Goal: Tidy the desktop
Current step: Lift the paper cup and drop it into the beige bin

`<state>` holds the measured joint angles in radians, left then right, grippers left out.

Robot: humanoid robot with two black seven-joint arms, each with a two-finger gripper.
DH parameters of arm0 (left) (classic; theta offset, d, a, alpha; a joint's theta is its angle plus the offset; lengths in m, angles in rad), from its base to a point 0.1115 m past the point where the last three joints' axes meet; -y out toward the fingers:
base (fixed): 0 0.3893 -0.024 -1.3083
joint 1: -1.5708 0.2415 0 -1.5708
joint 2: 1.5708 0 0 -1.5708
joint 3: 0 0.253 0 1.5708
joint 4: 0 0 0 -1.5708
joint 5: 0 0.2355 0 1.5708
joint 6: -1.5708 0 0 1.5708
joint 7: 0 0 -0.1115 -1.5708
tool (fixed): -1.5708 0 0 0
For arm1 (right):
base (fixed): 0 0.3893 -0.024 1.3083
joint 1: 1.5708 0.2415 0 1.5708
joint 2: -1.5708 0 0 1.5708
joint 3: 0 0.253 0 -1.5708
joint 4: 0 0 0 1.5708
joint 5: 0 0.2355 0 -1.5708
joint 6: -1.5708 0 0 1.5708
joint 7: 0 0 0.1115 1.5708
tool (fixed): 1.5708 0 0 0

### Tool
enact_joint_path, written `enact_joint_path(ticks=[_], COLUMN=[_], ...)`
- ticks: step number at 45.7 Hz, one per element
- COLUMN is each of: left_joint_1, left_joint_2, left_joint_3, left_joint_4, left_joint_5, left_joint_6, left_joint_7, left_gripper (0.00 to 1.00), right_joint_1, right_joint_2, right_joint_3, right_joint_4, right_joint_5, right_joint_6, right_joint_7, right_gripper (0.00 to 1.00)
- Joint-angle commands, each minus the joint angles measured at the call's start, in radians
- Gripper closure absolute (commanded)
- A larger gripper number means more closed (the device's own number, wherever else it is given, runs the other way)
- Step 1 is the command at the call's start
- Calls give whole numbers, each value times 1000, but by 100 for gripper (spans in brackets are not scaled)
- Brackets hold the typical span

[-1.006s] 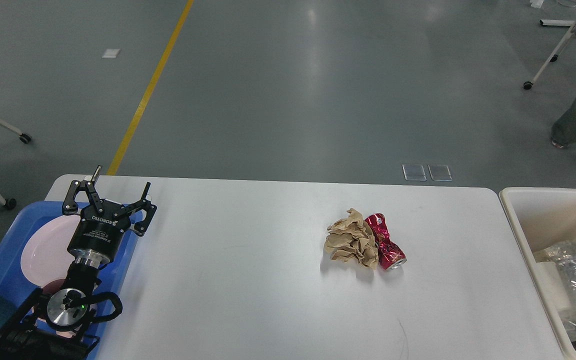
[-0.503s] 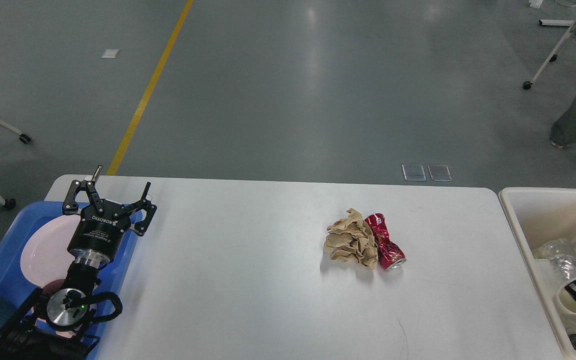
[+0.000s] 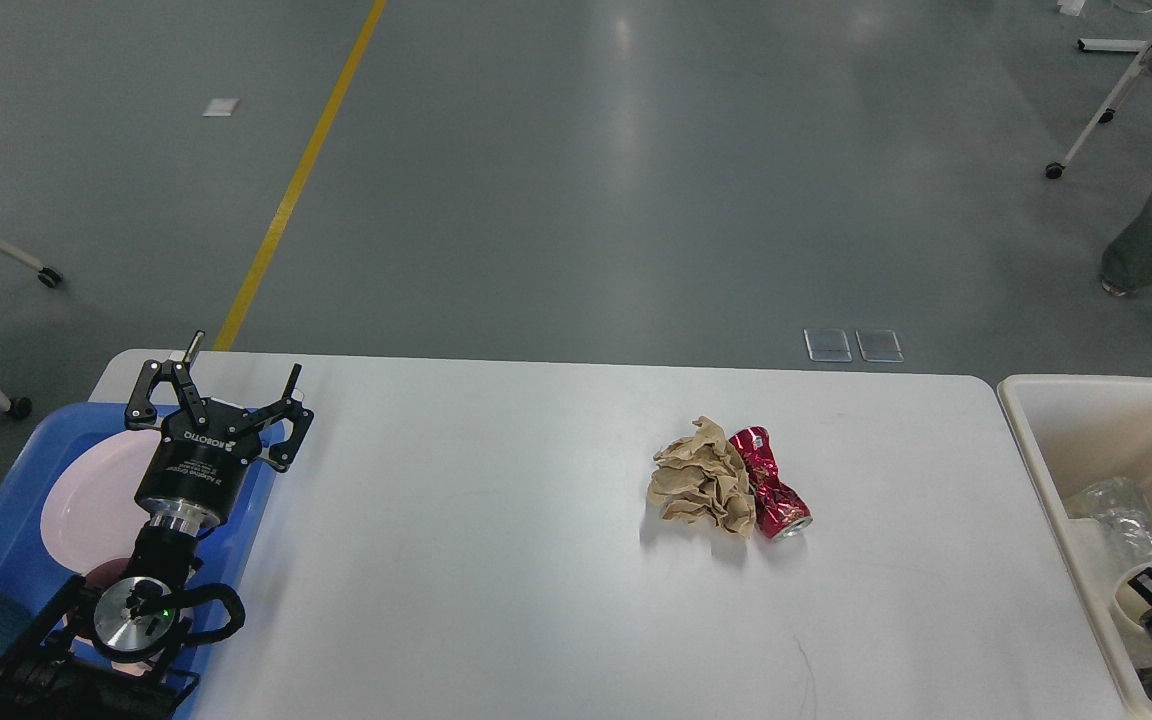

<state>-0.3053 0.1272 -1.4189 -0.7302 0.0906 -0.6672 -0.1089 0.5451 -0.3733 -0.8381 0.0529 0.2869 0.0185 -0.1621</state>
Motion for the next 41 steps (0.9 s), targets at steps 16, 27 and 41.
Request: enact_joint_path(ticks=[16, 27, 41], left_joint_1=[0, 2, 0], left_joint_2=[0, 0, 0], left_joint_3=[0, 0, 0], left_joint_4=[0, 0, 0], left_joint_5=[0, 1, 0], left_joint_6=[0, 0, 0], left_joint_7=[0, 0, 0], left_gripper=[4, 4, 4], right_joint_1=[-8, 100, 551], right_joint_2=[-15, -127, -273], right_joint_3=[2, -16, -73], right_joint_4=[13, 60, 369], right_joint_5=[-5, -18, -313], right_joint_6=[-69, -25, 96], right_joint_7=[3, 1, -5], right_gripper=[0, 0, 0])
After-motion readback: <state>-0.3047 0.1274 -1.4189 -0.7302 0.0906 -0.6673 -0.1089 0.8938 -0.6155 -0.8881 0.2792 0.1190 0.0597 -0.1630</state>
